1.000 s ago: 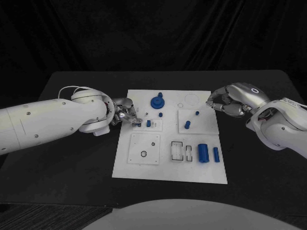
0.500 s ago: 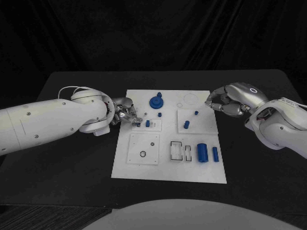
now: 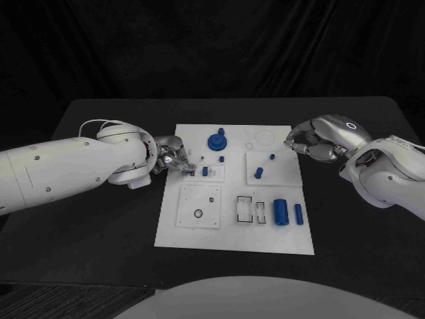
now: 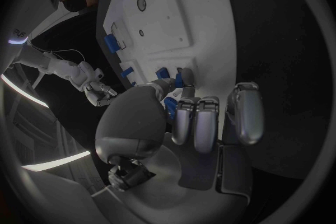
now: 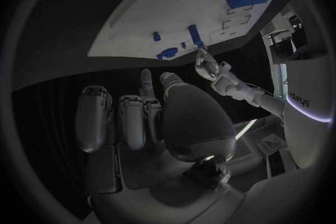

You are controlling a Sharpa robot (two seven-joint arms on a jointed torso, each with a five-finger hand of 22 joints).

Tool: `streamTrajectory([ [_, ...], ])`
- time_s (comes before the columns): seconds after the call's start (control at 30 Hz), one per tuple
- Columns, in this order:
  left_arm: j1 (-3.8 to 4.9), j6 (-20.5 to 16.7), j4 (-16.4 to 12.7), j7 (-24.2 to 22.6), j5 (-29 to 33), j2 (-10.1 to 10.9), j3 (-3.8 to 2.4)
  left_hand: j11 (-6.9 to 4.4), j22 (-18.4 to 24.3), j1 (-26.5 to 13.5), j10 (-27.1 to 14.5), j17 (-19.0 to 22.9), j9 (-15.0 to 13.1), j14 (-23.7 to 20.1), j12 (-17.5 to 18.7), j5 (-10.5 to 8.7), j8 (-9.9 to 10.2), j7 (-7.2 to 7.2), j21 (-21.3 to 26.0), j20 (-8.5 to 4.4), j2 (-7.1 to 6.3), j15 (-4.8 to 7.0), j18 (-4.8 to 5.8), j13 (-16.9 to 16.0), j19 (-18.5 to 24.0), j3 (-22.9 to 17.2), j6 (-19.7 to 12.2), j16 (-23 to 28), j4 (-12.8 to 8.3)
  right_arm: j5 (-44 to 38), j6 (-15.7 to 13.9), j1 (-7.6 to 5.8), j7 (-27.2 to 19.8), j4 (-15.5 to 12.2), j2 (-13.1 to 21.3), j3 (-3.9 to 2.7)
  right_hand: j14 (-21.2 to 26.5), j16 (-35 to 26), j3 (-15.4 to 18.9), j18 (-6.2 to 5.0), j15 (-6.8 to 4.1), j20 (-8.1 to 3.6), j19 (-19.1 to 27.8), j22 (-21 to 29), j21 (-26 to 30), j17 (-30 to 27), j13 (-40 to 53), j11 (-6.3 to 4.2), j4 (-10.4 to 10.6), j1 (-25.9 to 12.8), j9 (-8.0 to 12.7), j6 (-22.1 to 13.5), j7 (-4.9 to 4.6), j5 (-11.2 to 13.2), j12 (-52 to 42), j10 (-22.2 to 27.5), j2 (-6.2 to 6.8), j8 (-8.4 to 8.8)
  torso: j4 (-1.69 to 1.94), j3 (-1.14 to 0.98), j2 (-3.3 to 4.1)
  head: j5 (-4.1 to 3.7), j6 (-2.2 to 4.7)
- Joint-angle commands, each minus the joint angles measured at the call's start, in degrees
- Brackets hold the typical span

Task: Assemble the parts on the task board

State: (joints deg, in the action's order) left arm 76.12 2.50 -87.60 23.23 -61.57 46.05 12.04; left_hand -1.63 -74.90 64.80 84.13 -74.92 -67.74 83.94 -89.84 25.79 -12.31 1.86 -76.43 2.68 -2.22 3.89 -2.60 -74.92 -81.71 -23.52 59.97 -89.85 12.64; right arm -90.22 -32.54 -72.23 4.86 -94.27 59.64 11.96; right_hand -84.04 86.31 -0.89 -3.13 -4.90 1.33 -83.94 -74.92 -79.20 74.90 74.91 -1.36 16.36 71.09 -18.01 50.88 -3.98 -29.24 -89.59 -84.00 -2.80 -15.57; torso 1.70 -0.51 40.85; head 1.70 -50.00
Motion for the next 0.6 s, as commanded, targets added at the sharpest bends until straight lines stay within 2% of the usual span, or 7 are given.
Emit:
streamTrajectory([
  [0.03,-0.03,1.6,0.0,0.4,0.0,0.0,0.12,-0.13,-10.7,-0.1,5.9,-15.1,0.0,6.1,-0.2,-0.23,-0.2,-0.07,-0.1,-0.19,-0.24,0.12,-0.70,-15.1,0.1,0.0,-0.1,-0.2,-0.3,-0.1,-0.7,0.15,0.4,0.0,0.0,-0.04,-4.7,-0.3,-0.5,0.61,-0.03,0.15,-1.7,-11.8,0.2,8.8,14.4,-0.07,0.0,0.5,0.1,0.4,-0.09,-0.3,0.2,-5.5,-0.01,0.23,0.02,-0.03,0.00,-0.06,0.00],
  [0.27,-0.04,1.7,0.2,0.2,0.0,-0.3,0.12,-0.14,-10.7,-0.1,5.9,-15.1,0.0,6.1,-0.2,-0.23,-0.2,-0.07,0.0,-0.19,-0.26,0.12,-0.72,-15.1,0.1,-0.1,-0.1,-0.2,-0.3,-0.1,-0.6,0.18,0.5,0.1,-0.1,-0.04,-4.7,-0.3,-0.5,0.61,-0.03,0.15,-1.7,-11.8,0.2,8.8,14.4,-0.07,0.0,0.5,0.1,0.4,-0.09,-0.3,0.2,-5.5,-0.01,0.23,0.15,-0.03,-0.05,-0.20,0.00],
  [0.4,-0.05,1.9,0.3,0.2,0.0,-0.3,0.12,-0.14,-10.7,0.0,5.9,-15.1,0.0,6.1,-0.2,-0.23,-0.2,-0.06,0.0,-0.19,-0.28,0.12,-0.72,-15.1,0.1,-0.1,-0.1,-0.2,-0.3,-0.1,-0.6,0.20,0.5,0.1,-0.2,-0.04,-4.7,-0.3,-0.5,0.61,-0.03,0.15,-1.7,-11.8,0.2,8.8,14.4,-0.07,0.0,0.5,0.1,0.4,-0.09,-0.3,0.2,-5.5,-0.01,0.23,0.00,0.00,-0.07,-0.07,0.00],
  [0.6,-0.06,2.3,0.3,0.3,0.0,-0.2,0.13,-0.11,-10.7,-0.1,5.9,-15.1,0.0,6.1,-0.2,-0.57,-0.1,-0.02,0.0,-0.19,-0.40,0.13,-0.74,-15.1,0.1,0.0,-0.2,-0.2,-0.4,-0.1,-0.6,0.22,0.5,0.2,-0.3,-0.04,-4.7,-0.3,-0.5,0.61,-0.03,0.15,-1.7,-11.8,0.2,8.8,14.4,-0.07,0.0,0.5,0.1,0.4,-0.09,-0.3,0.2,-5.5,-0.01,0.23,0.00,0.01,0.00,-0.10,0.00],
])
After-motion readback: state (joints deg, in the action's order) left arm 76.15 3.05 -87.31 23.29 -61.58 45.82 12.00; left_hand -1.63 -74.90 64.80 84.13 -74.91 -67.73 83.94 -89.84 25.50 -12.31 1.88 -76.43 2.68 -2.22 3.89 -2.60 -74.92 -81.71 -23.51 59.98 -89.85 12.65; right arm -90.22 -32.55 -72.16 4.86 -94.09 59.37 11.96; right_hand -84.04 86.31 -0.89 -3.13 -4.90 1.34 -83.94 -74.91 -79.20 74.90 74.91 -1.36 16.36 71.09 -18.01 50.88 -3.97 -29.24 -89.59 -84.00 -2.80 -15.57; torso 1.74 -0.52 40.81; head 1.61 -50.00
